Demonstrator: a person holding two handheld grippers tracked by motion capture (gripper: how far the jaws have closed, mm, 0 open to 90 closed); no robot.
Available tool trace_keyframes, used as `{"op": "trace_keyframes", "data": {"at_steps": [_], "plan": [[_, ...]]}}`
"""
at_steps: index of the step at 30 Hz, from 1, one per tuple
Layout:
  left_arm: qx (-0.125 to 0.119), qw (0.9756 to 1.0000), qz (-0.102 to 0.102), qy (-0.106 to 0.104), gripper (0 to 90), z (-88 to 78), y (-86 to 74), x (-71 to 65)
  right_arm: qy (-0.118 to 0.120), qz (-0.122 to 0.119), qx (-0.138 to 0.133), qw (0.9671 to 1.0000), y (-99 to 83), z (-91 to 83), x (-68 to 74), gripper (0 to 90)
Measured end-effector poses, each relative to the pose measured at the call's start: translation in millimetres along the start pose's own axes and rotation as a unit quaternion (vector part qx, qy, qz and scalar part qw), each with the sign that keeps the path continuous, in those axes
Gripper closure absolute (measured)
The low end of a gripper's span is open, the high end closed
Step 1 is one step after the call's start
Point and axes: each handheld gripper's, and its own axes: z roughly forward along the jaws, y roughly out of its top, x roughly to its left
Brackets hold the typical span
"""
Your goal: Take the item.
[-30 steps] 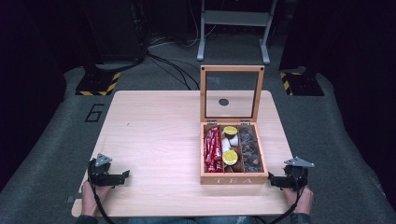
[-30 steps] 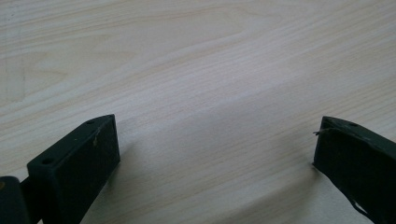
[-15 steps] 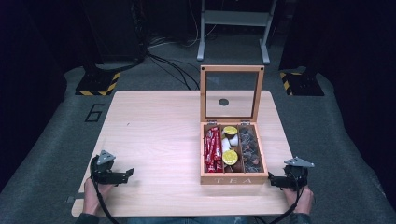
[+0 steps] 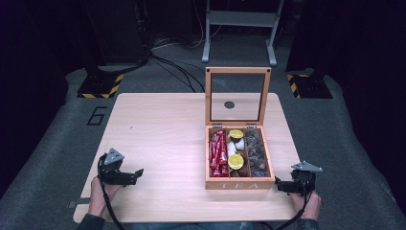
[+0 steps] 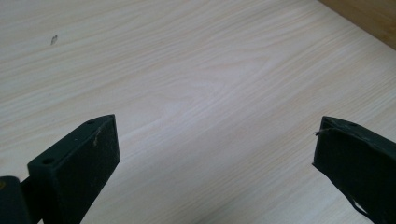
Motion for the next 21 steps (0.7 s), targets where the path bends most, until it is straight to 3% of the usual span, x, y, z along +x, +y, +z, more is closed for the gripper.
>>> {"op": "trace_keyframes", "data": {"at_steps": [21], "plan": [[-0.018, 0.9975, 0.053, -0.042, 0.4, 4.7, 47.7, -33.5, 0.0, 0.0, -0.001, 1.0, -0.2, -0.1, 0.1, 0.0]]}}
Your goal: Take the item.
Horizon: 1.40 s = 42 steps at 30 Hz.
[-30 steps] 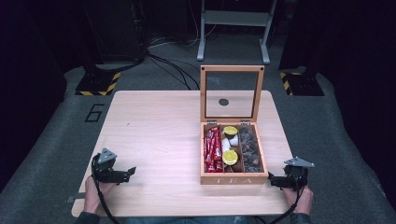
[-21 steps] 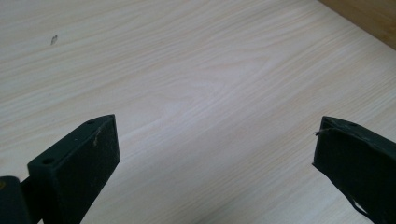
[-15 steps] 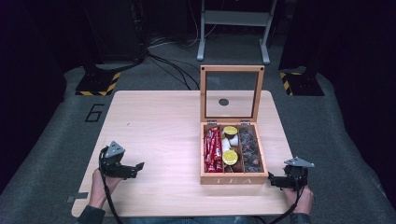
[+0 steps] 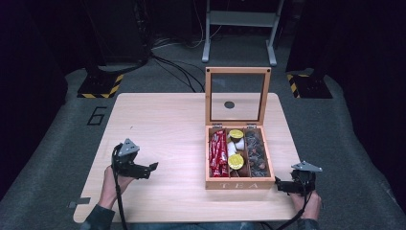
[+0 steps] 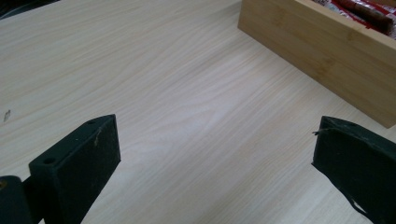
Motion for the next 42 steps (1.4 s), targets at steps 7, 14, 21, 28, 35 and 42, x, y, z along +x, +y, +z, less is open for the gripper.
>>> {"op": "trace_keyframes", "data": {"at_steps": [7, 14, 21, 28, 35, 42], "plan": [[-0.008, 0.9996, 0.021, -0.019, 0.6, 4.9, 21.2, -14.3, 0.0, 0.0, 0.0, 1.0, -0.1, 0.0, 0.0, 0.0], [-0.009, 0.9987, 0.035, -0.036, 0.7, 11.0, 36.0, -26.7, 0.0, 0.0, -0.001, 1.0, -0.1, 0.0, 0.0, 0.0], [-0.016, 0.9974, 0.05, -0.051, 0.9, 18.8, 51.5, -38.6, 0.001, 0.001, -0.001, 1.0, -0.1, 0.0, 0.1, 0.0], [-0.016, 0.9951, 0.066, -0.071, 1.0, 33.8, 68.2, -52.8, 0.001, -0.002, -0.003, 1.0, -0.3, 0.1, -0.3, 0.1], [-0.012, 0.9923, 0.079, -0.094, 0.9, 47.9, 83.3, -65.0, 0.001, -0.002, -0.003, 1.0, -0.3, 0.1, -0.3, 0.1], [-0.007, 0.9882, 0.103, -0.114, 0.5, 64.3, 95.1, -83.1, 0.0, -0.001, -0.003, 1.0, -0.3, 0.2, -0.2, 0.1]]}}
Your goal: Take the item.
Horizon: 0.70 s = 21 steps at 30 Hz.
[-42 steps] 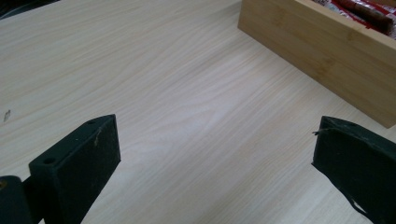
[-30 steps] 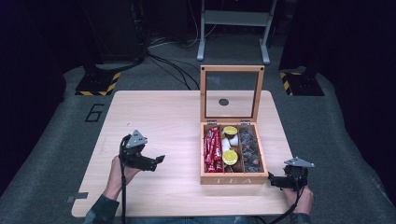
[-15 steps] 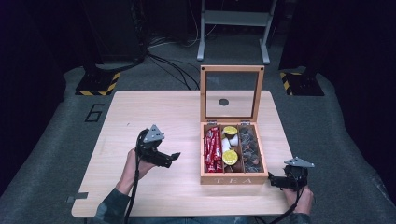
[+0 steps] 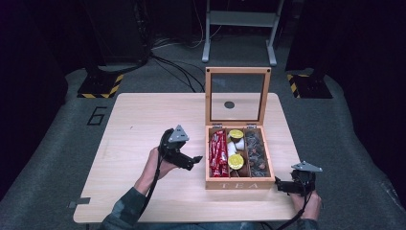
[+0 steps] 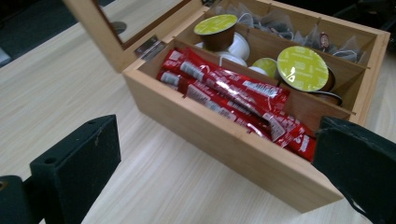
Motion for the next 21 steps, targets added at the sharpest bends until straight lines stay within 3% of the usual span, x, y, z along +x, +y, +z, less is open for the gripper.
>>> {"op": "trace_keyframes", "data": {"at_steps": [12, 21], "plan": [[0.014, 0.9988, 0.036, -0.03, 0.0, 37.8, 21.2, -20.4, 0.0, -0.001, 0.0, 1.0, -0.1, 0.0, -0.1, 0.1], [0.023, 0.9978, 0.04, -0.048, 0.0, 59.6, 29.5, -33.0, 0.001, -0.002, -0.001, 1.0, -0.2, -0.1, -0.1, 0.5]]}}
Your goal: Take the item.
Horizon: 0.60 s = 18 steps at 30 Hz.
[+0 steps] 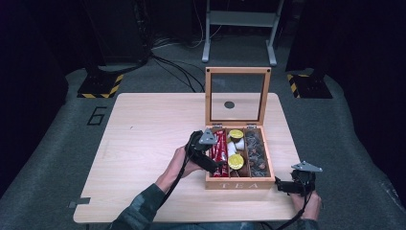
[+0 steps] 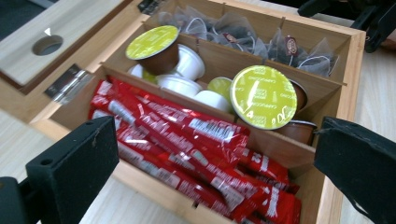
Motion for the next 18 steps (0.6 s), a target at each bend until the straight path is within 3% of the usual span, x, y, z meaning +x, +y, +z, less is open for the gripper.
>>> {"op": "trace_keyframes", "data": {"at_steps": [11, 13, 18], "plan": [[0.021, 0.9996, 0.014, -0.014, 0.0, 25.2, 8.3, -11.2, 0.0, 0.0, 0.0, 1.0, 0.0, 0.0, 0.0, 0.5], [0.032, 0.999, 0.027, -0.017, 0.0, 33.3, 9.3, -16.7, 0.0, 0.0, 0.0, 1.0, 0.0, 0.0, 0.0, 0.5], [0.04, 0.9983, 0.035, -0.022, 1.3, 42.2, 11.7, -21.8, 0.0, 0.0, 0.0, 1.0, 0.0, 0.0, 0.0, 0.5]]}}
